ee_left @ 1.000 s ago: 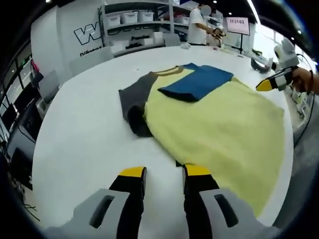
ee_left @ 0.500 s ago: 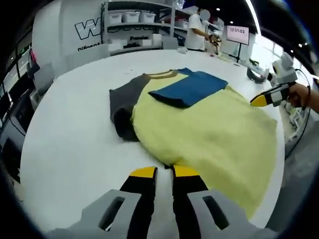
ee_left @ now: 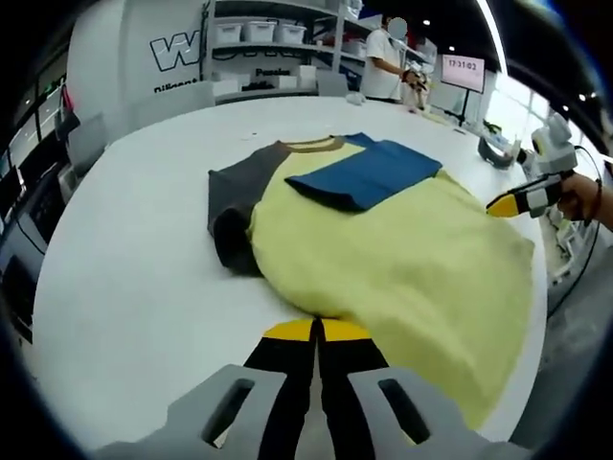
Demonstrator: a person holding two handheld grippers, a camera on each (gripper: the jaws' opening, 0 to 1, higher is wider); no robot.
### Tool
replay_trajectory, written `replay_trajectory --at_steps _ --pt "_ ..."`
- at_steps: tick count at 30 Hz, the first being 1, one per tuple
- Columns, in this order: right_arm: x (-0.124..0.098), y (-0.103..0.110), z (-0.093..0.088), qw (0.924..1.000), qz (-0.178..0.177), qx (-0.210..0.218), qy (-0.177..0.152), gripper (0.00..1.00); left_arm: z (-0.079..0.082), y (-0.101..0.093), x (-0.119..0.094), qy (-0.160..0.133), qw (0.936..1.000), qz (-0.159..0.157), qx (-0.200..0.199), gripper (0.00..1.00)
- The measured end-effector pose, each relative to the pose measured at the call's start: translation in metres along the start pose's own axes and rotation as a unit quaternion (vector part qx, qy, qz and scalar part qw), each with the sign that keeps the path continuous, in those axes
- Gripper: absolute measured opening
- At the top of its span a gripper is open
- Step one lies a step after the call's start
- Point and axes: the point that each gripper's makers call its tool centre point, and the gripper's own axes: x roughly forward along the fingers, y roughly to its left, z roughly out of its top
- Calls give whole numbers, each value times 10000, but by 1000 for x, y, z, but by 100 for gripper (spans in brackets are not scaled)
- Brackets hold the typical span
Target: Fold the garment on the visible template until the final outline fits inside the template.
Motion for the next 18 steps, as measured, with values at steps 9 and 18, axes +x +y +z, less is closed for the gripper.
replay_trajectory --at_steps 9,18 --pt "-1 12 4 9999 133 -29 -69 25 -3 2 -6 32 10000 30 35 0" --pt "2 67 8 9966 641 -516 -57 25 -6 9 -17 38 9999 121 5 0"
